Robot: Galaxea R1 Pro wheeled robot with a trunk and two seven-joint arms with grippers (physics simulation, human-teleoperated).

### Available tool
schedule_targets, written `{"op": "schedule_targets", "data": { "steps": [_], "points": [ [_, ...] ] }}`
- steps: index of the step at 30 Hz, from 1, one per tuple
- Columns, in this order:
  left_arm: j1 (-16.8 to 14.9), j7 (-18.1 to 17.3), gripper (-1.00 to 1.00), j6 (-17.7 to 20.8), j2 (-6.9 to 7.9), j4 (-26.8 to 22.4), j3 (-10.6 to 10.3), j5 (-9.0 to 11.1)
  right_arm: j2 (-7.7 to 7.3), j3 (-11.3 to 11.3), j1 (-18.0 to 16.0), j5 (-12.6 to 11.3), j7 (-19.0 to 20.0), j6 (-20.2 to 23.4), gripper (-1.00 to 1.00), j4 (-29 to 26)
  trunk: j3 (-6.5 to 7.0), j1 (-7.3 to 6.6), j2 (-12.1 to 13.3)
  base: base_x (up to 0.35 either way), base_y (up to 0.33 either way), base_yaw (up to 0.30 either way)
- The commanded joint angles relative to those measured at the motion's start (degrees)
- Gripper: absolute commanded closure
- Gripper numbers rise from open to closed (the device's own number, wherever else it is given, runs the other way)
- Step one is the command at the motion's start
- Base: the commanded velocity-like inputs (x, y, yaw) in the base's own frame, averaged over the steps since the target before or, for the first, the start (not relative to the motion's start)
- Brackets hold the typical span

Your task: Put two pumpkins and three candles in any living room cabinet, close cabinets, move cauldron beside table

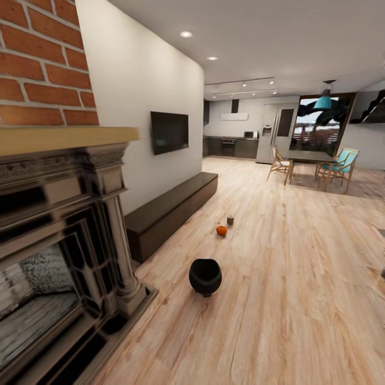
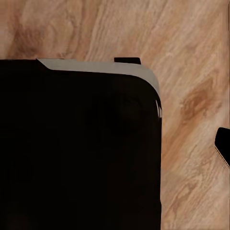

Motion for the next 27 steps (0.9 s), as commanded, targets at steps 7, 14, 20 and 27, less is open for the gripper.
{"op": "schedule_targets", "data": {
  "steps": [7, 14, 20, 27],
  "points": [
    [0.03, 0.02, -1.0, -0.15, 0.04, -0.1, -0.3, -0.17, 0.0, -0.04, -0.04, 0.03, 0.0, -0.23, -1.0, 0.06, -0.19, 0.03, -0.02, 0.286, -0.169, -0.246],
    [0.03, 0.02, -1.0, -0.24, 0.04, -0.1, -0.57, -0.44, 0.0, -0.04, -0.04, 0.03, 0.11, -0.3, -1.0, 0.06, -0.37, 0.03, -0.02, 0.268, -0.206, -0.272],
    [0.03, 0.02, -1.0, -0.3, 0.04, -0.1, -0.68, -0.51, 0.0, -0.04, -0.04, 0.03, 0.17, -0.3, -1.0, 0.06, -0.54, 0.03, -0.02, 0.267, -0.207, -0.273],
    [0.03, 0.02, -1.0, -0.33, 0.13, -0.1, -0.69, -0.53, -0.08, 0.04, -0.04, 0.01, 0.17, -0.3, -1.0, 0.08, -0.78, 0.03, -0.02, 0.267, -0.207, -0.271]
  ]
}}
